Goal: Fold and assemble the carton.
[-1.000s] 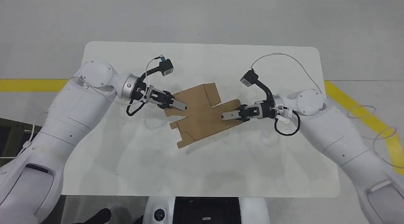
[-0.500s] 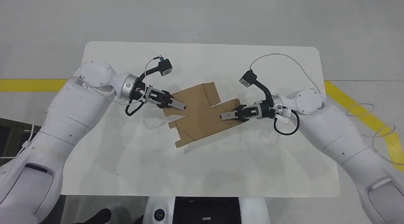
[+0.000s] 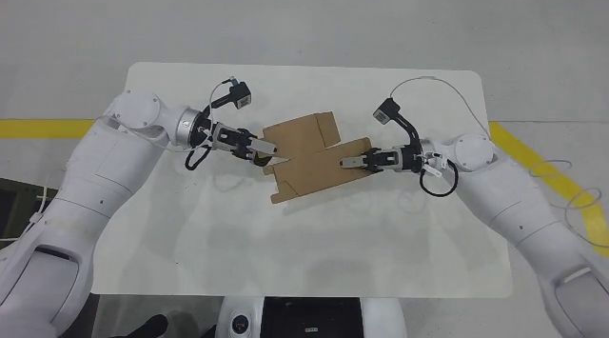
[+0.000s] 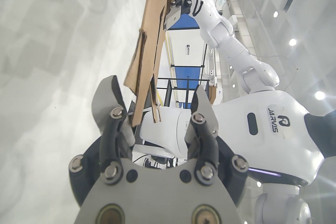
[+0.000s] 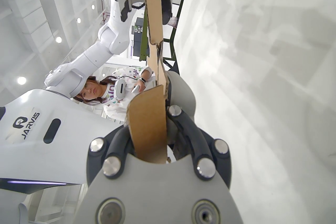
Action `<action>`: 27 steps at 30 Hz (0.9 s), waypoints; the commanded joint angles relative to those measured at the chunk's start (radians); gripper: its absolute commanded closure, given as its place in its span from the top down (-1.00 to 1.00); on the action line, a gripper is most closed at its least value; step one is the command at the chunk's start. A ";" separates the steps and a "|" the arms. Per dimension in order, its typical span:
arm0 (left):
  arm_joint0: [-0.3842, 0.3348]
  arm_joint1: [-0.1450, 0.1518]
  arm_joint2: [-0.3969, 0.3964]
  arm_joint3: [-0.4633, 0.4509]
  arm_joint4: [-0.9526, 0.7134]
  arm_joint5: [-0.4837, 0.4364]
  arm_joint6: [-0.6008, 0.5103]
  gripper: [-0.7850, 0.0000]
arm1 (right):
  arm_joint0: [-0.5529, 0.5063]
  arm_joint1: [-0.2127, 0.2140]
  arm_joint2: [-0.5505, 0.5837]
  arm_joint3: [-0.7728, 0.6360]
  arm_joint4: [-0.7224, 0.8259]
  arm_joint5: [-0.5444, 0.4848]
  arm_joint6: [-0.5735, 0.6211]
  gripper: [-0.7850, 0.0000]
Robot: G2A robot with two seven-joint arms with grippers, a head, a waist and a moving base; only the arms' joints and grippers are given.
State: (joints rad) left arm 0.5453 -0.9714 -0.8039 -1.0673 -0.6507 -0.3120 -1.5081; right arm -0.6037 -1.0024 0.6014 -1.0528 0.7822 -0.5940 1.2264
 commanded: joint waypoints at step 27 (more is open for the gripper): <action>-0.007 -0.032 -0.076 0.039 -0.167 0.139 0.002 1.00 | -0.019 -0.037 0.053 0.055 -0.045 -0.028 -0.028 -1.00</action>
State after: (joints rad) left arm 0.5378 -1.0029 -0.8764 -1.0252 -0.8137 -0.1766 -1.5021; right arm -0.6224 -1.0377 0.6538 -0.9998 0.7417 -0.6211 1.1991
